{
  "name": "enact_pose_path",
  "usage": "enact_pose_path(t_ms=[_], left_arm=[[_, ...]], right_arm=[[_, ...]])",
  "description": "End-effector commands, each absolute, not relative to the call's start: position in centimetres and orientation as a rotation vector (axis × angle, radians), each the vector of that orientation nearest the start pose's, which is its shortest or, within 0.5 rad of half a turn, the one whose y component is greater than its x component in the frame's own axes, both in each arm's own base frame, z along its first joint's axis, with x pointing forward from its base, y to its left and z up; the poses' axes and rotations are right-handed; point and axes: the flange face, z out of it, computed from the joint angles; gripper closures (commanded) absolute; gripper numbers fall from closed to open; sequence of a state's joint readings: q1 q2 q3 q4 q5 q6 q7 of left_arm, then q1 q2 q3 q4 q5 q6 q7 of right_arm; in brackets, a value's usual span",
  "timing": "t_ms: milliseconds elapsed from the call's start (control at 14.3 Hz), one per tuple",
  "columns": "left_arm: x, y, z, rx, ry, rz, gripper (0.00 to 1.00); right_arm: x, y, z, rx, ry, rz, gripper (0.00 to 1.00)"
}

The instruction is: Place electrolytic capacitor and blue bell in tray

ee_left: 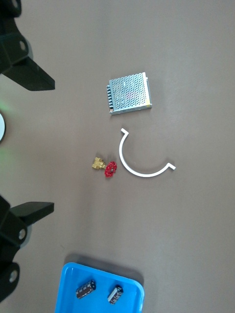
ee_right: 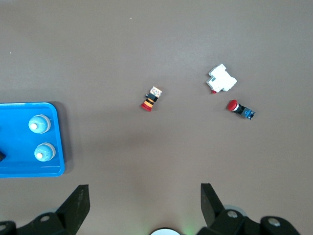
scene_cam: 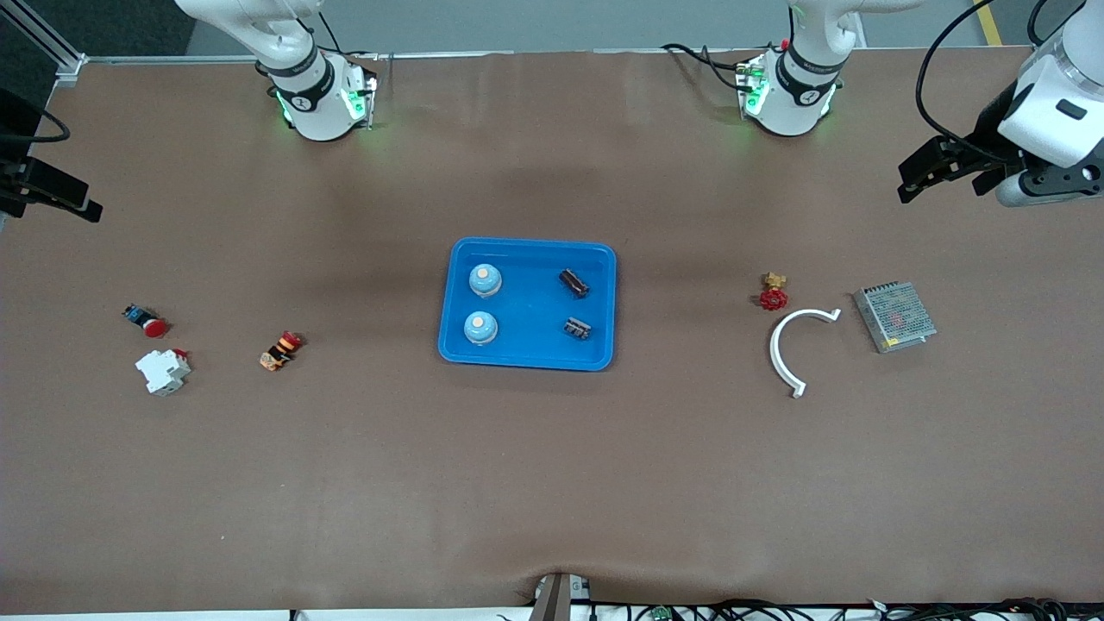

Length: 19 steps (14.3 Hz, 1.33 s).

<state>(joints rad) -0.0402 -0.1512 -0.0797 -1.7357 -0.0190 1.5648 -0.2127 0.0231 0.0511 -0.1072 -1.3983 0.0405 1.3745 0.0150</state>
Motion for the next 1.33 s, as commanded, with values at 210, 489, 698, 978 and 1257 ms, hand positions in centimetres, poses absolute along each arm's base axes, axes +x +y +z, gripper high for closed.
enact_pose_path(t_ms=[210, 489, 698, 978, 1257], left_arm=[[48.6, -7.6, 63.4, -3.097, -0.108, 0.028, 0.00], [48.7, -7.7, 63.7, -3.093, -0.134, 0.017, 0.00], [49.1, -7.4, 64.3, -3.096, -0.144, 0.001, 0.00], [50.2, -7.5, 64.1, -3.100, -0.122, 0.007, 0.00], [51.6, -7.8, 63.8, -3.105, -0.116, 0.010, 0.00]], right_arm=[[54.9, -3.4, 66.2, -3.107, 0.155, 0.063, 0.00], [55.8, -3.4, 67.0, -3.108, 0.157, -0.063, 0.00], [56.2, -3.5, 67.7, -3.106, 0.155, -0.151, 0.00], [56.4, -3.5, 67.8, -3.107, 0.156, -0.178, 0.00], [56.4, -3.5, 67.8, -3.107, 0.156, -0.178, 0.00]])
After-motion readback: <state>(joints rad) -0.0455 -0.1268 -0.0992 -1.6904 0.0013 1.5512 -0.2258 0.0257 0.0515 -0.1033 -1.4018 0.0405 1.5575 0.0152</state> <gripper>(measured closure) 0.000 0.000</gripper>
